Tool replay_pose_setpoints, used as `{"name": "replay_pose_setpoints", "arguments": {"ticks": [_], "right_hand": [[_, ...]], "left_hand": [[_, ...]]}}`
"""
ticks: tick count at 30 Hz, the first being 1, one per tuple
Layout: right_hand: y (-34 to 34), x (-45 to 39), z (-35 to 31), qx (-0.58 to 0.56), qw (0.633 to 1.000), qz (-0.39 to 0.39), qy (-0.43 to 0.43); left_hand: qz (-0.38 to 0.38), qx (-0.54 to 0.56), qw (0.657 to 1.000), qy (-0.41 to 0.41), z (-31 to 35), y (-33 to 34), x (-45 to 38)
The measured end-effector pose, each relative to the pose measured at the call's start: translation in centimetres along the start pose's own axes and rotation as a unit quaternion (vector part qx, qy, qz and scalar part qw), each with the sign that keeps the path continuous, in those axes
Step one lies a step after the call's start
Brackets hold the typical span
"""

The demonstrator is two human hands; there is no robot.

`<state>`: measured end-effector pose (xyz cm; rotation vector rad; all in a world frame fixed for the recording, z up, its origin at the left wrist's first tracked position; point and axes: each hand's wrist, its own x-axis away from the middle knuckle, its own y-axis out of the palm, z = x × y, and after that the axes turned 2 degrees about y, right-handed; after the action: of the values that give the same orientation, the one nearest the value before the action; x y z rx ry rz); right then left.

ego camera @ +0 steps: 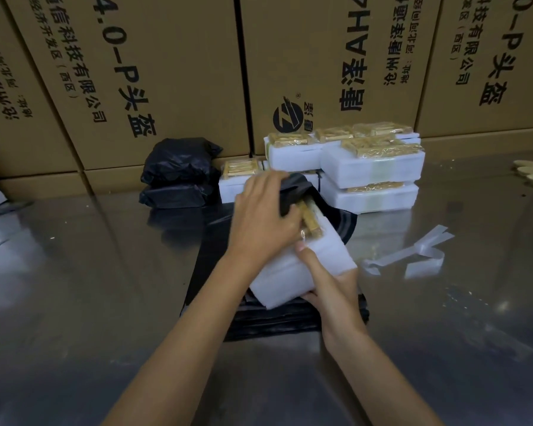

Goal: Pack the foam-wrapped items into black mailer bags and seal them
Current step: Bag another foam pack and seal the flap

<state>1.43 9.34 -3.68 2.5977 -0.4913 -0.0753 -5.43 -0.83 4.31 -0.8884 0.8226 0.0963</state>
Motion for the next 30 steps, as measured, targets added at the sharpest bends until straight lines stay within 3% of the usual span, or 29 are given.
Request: {"name": "replay_pose_setpoints", "arguments": {"ticks": [3,6,10,13,16,19,22,26,28,30], "right_hand": [[-0.1,0.0,0.0,0.008,1.0,-0.005,-0.006],[-0.5,-0.3,0.0,0.011,1.0,0.004,0.008],[-1.0,-1.6,-0.7,0.022,0.999,0.031,0.035],[-1.5,-2.7,-1.4,-0.003,0.996,0.011,0.094],[-1.8,-3.1,-2.0,-0.012,0.991,-0.017,0.129],[-1.6,-3.1,-2.3,-0.054,0.984,-0.028,0.165],[-0.8,-2.9,-2.1,-0.064,0.983,-0.031,0.17],[1.3,-2.5,-1.8,-0.096,0.977,-0.024,0.187],[2.3,-2.5,-1.7,-0.112,0.975,-0.019,0.19],[3.2,-2.6,-1.5,-0.13,0.972,-0.011,0.193]], "left_hand": [[-0.154,-0.02,0.986,-0.066,1.1,2.5,-4.8],[-0.136,-0.001,0.98,-0.144,1.7,3.5,-6.5],[-0.189,0.077,0.978,-0.036,4.2,3.1,-4.7],[-0.233,0.075,0.968,0.045,4.8,2.4,-2.1],[-0.126,0.008,0.99,0.058,3.1,1.5,0.6],[0.0,-0.055,0.997,-0.044,-0.2,0.4,3.3],[0.035,0.021,0.975,-0.218,-2.0,0.5,5.7],[0.032,0.076,0.934,-0.348,-3.3,1.6,6.6],[0.046,0.107,0.923,-0.367,-3.7,1.6,6.4],[0.091,0.103,0.938,-0.318,-3.7,1.2,6.3]]}}
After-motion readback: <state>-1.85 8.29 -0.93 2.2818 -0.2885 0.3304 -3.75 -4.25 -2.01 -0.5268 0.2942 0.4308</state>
